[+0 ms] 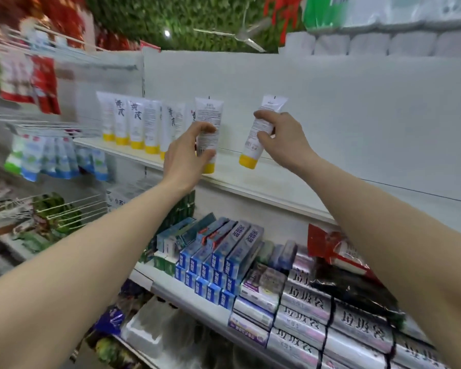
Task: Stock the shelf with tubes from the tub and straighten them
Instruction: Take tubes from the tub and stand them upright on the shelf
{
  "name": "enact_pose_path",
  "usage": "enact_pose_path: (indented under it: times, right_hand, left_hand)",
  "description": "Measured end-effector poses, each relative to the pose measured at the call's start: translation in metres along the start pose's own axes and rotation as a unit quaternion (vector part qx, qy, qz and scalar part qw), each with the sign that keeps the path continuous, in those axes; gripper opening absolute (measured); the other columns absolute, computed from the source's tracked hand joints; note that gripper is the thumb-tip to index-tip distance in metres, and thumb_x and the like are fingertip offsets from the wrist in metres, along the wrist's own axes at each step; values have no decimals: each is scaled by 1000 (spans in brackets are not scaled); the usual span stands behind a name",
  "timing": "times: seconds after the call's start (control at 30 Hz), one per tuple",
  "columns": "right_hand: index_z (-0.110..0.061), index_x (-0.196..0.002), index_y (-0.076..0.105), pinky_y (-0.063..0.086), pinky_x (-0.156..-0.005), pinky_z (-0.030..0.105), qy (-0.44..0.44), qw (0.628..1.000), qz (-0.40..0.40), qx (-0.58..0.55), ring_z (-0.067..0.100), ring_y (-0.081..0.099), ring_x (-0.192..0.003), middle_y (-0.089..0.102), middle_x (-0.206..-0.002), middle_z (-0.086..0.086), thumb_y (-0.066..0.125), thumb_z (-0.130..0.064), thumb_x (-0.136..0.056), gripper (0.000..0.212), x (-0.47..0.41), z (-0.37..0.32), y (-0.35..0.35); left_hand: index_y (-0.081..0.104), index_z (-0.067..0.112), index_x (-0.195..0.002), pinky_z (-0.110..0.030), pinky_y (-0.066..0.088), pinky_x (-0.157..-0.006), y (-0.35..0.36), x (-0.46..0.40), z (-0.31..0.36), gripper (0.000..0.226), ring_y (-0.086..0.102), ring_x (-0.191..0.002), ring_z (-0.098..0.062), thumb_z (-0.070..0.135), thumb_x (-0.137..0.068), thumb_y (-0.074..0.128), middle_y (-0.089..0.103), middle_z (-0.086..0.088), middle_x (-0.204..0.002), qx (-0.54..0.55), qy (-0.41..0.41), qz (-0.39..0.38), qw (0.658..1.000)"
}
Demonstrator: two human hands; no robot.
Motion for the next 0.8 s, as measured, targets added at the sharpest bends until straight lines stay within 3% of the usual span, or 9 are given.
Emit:
enact_pose_path:
  times: [0.33, 0.57, 0.8]
  right_hand:
    - [-25, -136, 52, 37, -93, 31, -27, 995, -88, 46, 32, 51, -114, 50, -124, 13, 53, -17, -93, 44, -54, 23, 83]
    - [-26, -132, 55, 40, -91, 33, -43, 994, -92, 43, 31, 53, -108, 51, -118, 11, 56, -19, -93, 40, -79, 22, 114]
    - [-21, -127, 58, 31, -77, 25, -61, 993, -89, 41, 32, 55, -102, 50, -111, 10, 55, -21, -94, 33, -101, 20, 137]
  left_hand:
    - [49, 41, -123, -32, 43, -75, 39, -27, -41, 41, 54, -87, -14, 28, -87, 64, 55, 4, -113, -87, 1, 4, 996]
    - [48, 43, -127, -34, 49, -74, 51, -37, -48, 45, 54, -86, -16, 30, -88, 66, 49, 2, -120, -115, 11, -2, 993]
    - [46, 45, -129, -34, 50, -67, 58, -44, -54, 46, 55, -84, -16, 35, -88, 65, 47, 2, -119, -154, 29, -4, 988]
Point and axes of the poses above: each hand's wrist, its own x-axis away from the middle knuckle, its own y-axis out of the palm, z = x × y, the point moved 8 cm from there along -x, towards the middle knuckle
